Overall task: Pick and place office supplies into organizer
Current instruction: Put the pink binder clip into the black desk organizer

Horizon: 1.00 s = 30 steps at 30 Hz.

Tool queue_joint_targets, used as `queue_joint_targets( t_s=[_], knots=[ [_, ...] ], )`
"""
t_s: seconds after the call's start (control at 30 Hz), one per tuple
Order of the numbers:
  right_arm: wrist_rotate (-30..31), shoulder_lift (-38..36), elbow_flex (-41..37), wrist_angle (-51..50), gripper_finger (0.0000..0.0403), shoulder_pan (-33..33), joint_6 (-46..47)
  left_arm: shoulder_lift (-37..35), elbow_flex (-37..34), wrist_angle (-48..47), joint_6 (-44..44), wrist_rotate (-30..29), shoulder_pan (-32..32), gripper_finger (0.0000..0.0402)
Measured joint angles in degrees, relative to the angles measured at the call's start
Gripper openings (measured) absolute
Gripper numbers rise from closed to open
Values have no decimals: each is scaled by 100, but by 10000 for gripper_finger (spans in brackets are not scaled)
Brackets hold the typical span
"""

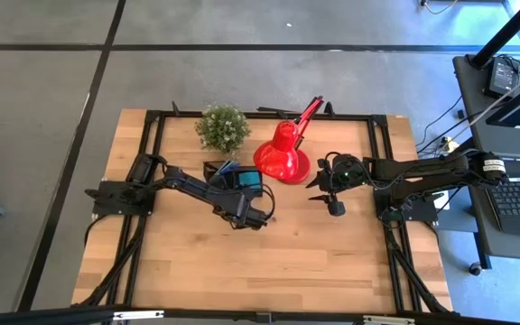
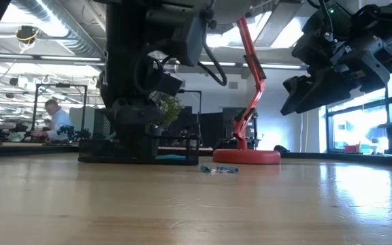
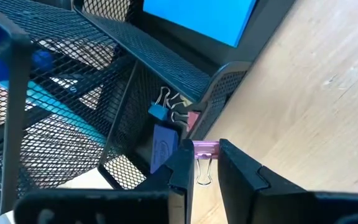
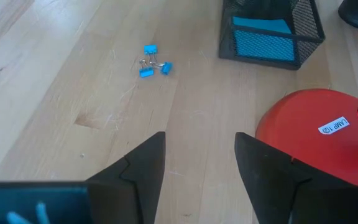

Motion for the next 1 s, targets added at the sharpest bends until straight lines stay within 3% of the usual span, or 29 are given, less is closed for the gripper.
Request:
queue_joint_targets(
  t_s=[0.33,0.63,1.0],
  knots=[
    [0,1,0,70,195,1,0,2,267,-102,159,-62,-17,48],
    [0,0,-1,192,195,1,0,2,276,-398,-131,-777,58,48],
    [0,0,-2,185,195,0,2,2,278,-396,111,-685,314,49]
  ],
)
